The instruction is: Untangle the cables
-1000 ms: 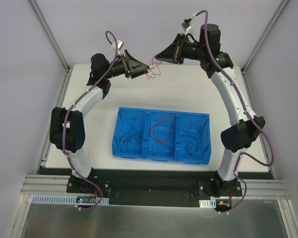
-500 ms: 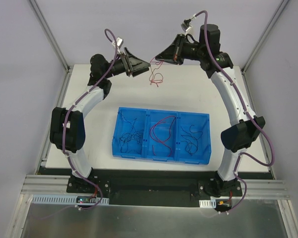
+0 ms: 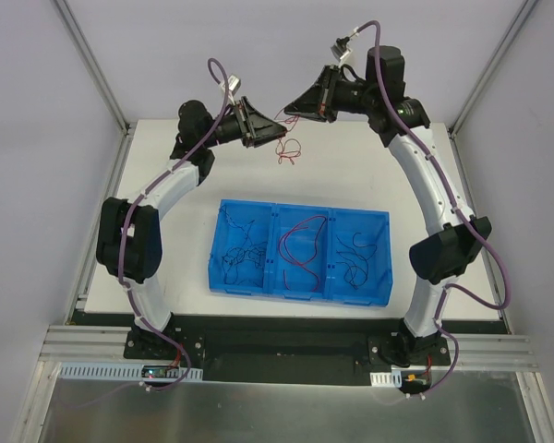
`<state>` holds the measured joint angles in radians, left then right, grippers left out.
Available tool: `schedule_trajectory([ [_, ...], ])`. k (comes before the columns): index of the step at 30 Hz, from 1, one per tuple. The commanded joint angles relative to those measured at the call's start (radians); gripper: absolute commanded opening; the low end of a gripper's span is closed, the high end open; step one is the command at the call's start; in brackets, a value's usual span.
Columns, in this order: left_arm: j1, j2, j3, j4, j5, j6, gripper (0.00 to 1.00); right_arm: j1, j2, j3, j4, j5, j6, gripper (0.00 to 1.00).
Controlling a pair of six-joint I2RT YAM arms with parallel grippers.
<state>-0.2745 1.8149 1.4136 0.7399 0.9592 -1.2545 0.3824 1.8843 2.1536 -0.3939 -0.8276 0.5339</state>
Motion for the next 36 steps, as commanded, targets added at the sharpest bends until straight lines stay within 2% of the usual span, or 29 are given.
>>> schedule_trajectory([
  [1,-0.005,0.001,0.048,0.001,-0.007,0.033,0.28,0.012,-0.024,0.018,0.024,-0.015,-0.018,0.01],
  [3,-0.008,0.003,0.048,-0.004,-0.004,0.043,0.21,0.013,-0.021,0.020,0.024,-0.005,-0.017,0.01],
  [5,-0.006,-0.011,0.044,-0.037,-0.016,0.075,0.07,0.012,-0.019,0.020,0.017,0.033,-0.009,0.04],
  [6,-0.005,-0.026,0.042,-0.071,-0.031,0.116,0.00,0.012,-0.017,0.020,-0.011,0.076,-0.009,0.10],
  [7,-0.005,-0.041,0.044,-0.130,-0.049,0.166,0.00,0.006,-0.020,0.020,-0.049,0.153,-0.006,0.21],
  [9,-0.005,-0.069,0.068,-0.276,-0.097,0.278,0.00,-0.010,-0.027,0.006,-0.192,0.336,0.021,0.51],
  [10,-0.005,-0.080,0.080,-0.351,-0.129,0.330,0.00,-0.022,-0.030,-0.017,-0.222,0.385,0.052,0.59],
  [13,-0.005,-0.094,0.134,-0.546,-0.243,0.414,0.00,-0.062,-0.008,-0.081,-0.257,0.394,0.170,0.67],
  [15,-0.002,-0.089,0.157,-0.612,-0.273,0.426,0.00,-0.062,0.001,-0.103,-0.235,0.377,0.182,0.70],
  [20,0.011,-0.077,0.163,-0.660,-0.306,0.400,0.00,-0.020,-0.011,-0.149,-0.200,0.386,0.143,0.73],
  [26,0.023,-0.069,0.174,-0.665,-0.293,0.383,0.00,0.010,-0.022,-0.236,-0.119,0.391,0.118,0.75],
  [29,0.032,-0.063,0.189,-0.666,-0.280,0.363,0.00,0.013,-0.011,-0.273,-0.016,0.317,0.115,0.71],
  [36,0.061,-0.057,0.200,-0.577,-0.243,0.258,0.00,0.016,-0.022,-0.365,-0.054,0.343,-0.006,0.66],
])
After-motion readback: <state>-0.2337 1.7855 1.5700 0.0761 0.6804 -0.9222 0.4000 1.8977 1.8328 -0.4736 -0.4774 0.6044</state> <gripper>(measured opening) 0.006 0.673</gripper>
